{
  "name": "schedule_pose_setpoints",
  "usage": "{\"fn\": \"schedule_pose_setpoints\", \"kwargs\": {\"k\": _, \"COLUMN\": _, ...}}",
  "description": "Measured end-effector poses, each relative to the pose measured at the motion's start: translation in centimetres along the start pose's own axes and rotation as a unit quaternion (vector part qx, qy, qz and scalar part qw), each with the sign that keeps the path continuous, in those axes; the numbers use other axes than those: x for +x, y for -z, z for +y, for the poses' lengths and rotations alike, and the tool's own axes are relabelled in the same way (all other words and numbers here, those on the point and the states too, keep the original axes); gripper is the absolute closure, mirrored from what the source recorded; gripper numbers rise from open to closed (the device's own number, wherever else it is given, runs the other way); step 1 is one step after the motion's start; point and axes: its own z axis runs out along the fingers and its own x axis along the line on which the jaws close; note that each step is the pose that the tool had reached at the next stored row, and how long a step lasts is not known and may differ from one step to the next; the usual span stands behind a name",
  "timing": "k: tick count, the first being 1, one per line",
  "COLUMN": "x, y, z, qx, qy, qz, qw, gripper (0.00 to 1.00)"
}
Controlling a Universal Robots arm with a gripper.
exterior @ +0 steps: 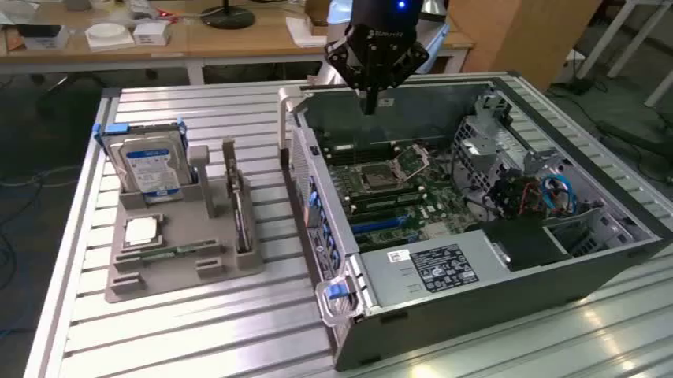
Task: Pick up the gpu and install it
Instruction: 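Reach for the gpu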
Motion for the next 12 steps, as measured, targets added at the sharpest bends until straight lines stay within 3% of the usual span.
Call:
{"fn": "schedule_pose_setpoints", "kwargs": {"k": 4, "x": 0.1, "y": 0.01, "z": -0.01, "qx": 0.0001, "qy": 0.0, "qz": 0.0, "qw": 1.0, "gripper": 0.9}}
{"fn": "schedule_pose_setpoints", "kwargs": {"k": 12, "x": 1.5, "y": 0.04, "z": -0.11, "qx": 0.0, "qy": 0.0, "qz": 0.0, "qw": 1.0, "gripper": 0.9}}
